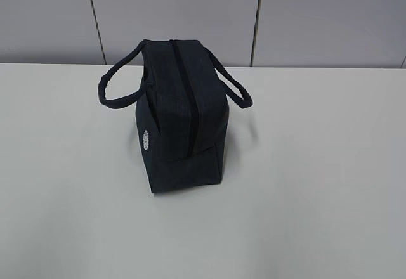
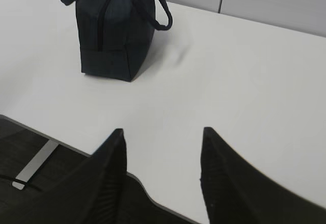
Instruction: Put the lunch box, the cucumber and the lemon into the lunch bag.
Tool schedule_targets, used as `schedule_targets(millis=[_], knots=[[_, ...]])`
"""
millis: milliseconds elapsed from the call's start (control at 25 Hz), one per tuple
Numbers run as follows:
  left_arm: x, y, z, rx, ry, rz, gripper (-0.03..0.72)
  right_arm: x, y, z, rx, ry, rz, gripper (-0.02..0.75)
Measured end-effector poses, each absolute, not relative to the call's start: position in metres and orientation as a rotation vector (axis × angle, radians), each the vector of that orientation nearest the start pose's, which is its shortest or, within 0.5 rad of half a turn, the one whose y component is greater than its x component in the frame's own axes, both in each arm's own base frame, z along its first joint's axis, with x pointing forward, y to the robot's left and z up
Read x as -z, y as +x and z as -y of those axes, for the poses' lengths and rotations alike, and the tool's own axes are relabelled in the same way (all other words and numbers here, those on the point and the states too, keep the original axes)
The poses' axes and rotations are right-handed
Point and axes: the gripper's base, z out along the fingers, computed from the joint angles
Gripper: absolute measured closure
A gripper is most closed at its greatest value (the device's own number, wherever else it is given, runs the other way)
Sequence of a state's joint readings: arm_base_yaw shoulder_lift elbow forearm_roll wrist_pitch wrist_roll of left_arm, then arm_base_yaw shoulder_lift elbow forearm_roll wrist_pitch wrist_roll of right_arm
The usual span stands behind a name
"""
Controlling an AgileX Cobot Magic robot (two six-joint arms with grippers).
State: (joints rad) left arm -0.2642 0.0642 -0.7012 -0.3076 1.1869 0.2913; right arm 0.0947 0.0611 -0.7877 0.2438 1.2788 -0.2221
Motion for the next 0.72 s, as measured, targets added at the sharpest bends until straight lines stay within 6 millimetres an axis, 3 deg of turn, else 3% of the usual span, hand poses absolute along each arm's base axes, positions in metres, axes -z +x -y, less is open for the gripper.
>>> schedule_targets(millis=[400, 720], knots=[[-0.287, -0.025, 0.017, 0.341, 0.574, -2.037, 0.307, -0.276, -0.027, -0.013, -0.149, -0.385, -2.145, 0.382], [-0.279, -0.016, 0.014, 0.275, 0.553, -2.04, 0.335, -0.268, -0.014, -0.012, -0.115, -0.356, -2.104, 0.382]])
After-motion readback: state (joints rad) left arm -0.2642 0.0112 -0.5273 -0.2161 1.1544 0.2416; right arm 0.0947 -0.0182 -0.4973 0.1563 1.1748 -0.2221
